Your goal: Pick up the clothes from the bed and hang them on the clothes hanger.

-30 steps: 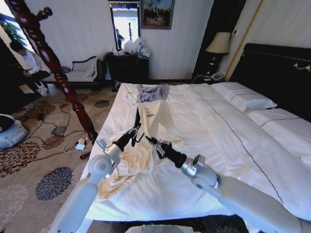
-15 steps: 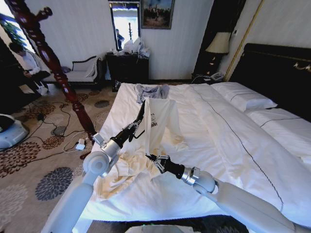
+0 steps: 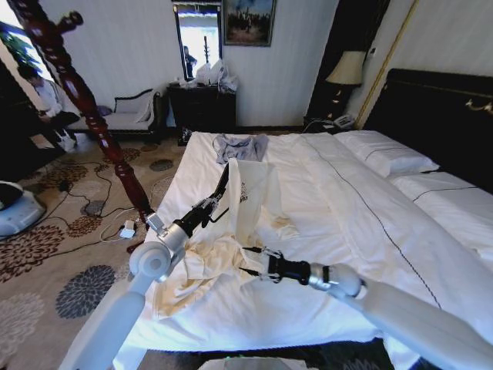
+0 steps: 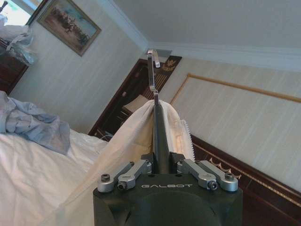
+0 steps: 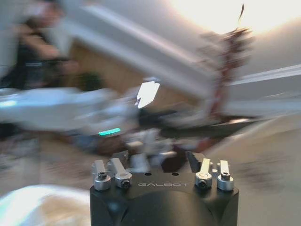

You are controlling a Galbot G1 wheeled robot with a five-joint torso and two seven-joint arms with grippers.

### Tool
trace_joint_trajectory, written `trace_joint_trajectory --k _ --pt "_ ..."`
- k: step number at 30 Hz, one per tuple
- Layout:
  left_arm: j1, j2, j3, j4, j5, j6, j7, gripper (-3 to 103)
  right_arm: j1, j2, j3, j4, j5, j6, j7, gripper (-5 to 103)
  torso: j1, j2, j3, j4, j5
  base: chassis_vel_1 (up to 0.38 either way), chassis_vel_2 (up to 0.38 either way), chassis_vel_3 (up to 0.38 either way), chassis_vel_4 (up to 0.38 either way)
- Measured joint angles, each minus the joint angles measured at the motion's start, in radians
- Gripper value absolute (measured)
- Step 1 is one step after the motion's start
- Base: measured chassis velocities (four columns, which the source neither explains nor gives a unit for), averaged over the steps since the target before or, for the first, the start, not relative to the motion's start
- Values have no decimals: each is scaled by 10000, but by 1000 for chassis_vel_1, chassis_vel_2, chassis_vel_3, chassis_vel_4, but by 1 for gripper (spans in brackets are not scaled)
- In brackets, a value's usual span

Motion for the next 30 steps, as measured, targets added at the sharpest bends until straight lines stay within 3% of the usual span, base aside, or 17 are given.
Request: trace_joint_trajectory --k 2,3,4,5,7,10,13,14,16,17,19,21,22,25,30 --pt "23 80 -4 -30 -9 -3 14 17 98 42 144 -60 174 -96 247 73 0 0 0 1 0 0 0 0 0" --pt "155 423 -11 -209 -35 -18 103 17 668 260 595 -406 1030 -526 1301 79 0 0 1 7 0 0 0 0 0" --pt "251 648 -22 -358 -46 -25 166 17 1006 348 701 -659 1627 -750 1586 84 2 0 1 10 0 0 0 0 0" --pt "343 891 -33 -507 -54 -34 233 17 1355 400 723 -958 2252 -930 1630 90 3 -1 2 9 0 0 0 0 0" --pt "431 1138 -47 -673 -58 -39 293 17 1632 416 710 -1213 2697 -1038 1565 90 2 -1 1 9 4 0 0 0 0" --pt "704 1846 -60 -1290 -97 -56 465 17 2564 351 392 -2095 4270 -1446 223 100 2 0 1 6 4 0 0 0 0" --pt "748 2016 -58 -1481 -115 -56 499 17 2868 277 247 -2399 4715 -1698 -432 100 2 0 1 6 2 0 0 0 0" --pt "752 2144 -20 -1638 -118 -57 537 17 3185 203 96 -2844 4913 -1950 -1133 100 2 0 1 4 0 0 0 0 0" --pt "698 2274 115 -1809 -143 -51 584 17 3652 112 -52 -3707 4791 -2103 -2429 100 2 0 1 3 2 0 0 0 0" --pt "698 2274 115 -1809 -143 -51 584 17 3652 112 -52 -3707 4791 -2103 -2429 100 2 0 1 3 2 0 0 0 0" --pt "686 2336 184 -1896 -140 -40 628 17 3966 38 -128 -4277 4623 -2190 -3379 100 2 0 1 1 4 0 0 0 0" --pt "700 2381 235 -1985 -126 -34 689 17 4383 -62 -191 -5074 4522 -2434 -4821 100 2 0 1 3 3 0 0 0 0" --pt "700 2381 235 -1985 -126 -34 689 17 4383 -62 -191 -5074 4522 -2434 -4821 100 2 0 1 3 3 0 0 0 0" --pt "692 2384 396 -2031 -74 -28 771 17 4915 -95 -236 -6116 4374 -2789 -6497 100 2 0 1 2 2 0 0 0 0" --pt "617 2303 743 -2149 -44 7 798 17 5369 -110 -235 -6902 4218 -3234 -7547 100 2 -1 1 2 2 0 0 0 0"
